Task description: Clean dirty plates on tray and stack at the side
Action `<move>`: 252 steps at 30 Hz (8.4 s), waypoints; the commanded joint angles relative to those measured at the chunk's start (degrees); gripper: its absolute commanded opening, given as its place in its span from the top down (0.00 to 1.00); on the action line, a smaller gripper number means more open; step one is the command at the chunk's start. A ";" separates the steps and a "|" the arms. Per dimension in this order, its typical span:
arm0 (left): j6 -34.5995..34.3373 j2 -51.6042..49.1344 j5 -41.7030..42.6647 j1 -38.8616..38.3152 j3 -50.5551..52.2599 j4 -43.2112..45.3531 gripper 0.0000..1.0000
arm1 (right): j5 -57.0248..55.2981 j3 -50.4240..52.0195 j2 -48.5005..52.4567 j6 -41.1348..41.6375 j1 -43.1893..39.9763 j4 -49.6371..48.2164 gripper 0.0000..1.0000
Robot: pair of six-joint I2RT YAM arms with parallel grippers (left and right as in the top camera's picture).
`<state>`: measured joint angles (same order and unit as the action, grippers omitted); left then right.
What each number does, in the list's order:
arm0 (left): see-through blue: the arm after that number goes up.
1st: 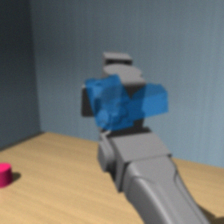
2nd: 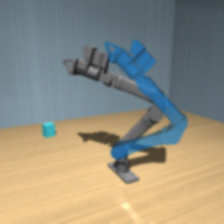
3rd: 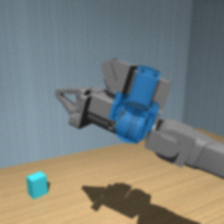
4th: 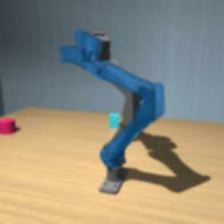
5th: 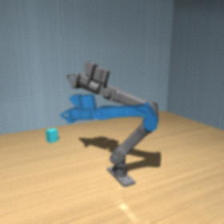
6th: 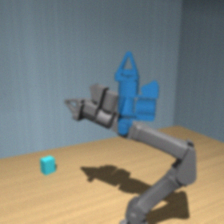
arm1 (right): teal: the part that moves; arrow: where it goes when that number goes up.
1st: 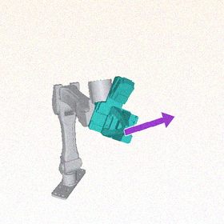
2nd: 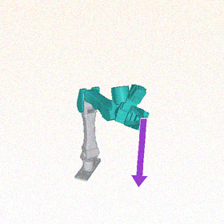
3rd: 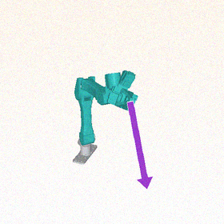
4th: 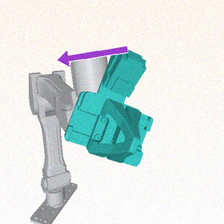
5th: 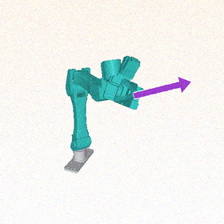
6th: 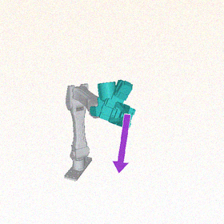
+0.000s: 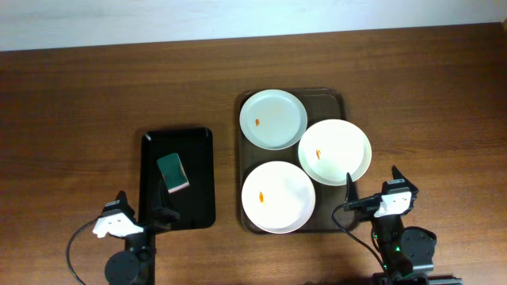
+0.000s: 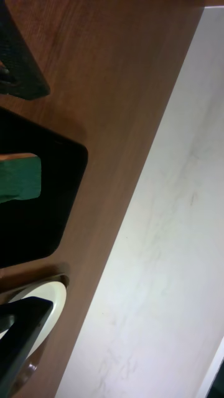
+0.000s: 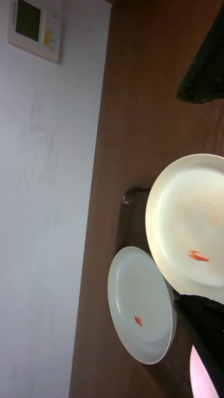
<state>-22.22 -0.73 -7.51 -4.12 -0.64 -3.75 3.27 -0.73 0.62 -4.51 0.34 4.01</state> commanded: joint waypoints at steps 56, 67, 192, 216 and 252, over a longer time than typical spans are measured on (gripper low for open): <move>-0.48 -69.88 1.25 -0.24 -66.75 -51.43 0.25 | 3.10 -84.67 93.64 17.62 25.35 54.01 0.16; 3.21 -101.94 6.01 -1.53 -65.70 -40.37 0.62 | 9.01 -83.69 96.63 19.61 9.03 57.37 0.27; 1.07 -127.99 11.32 -19.89 -116.61 -48.28 1.00 | 2.23 -86.20 121.87 10.91 11.21 32.41 0.96; -3.85 -143.91 -1.84 -18.27 -119.03 -54.69 1.00 | 2.25 -86.20 121.87 10.93 11.21 34.03 0.96; -1.75 -139.21 18.23 -29.33 -105.39 -28.44 1.00 | -3.85 -87.36 121.87 15.93 6.93 38.99 0.96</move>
<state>-23.44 -136.18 11.42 -34.06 -106.69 -29.56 0.23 -88.33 122.17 11.18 7.57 42.09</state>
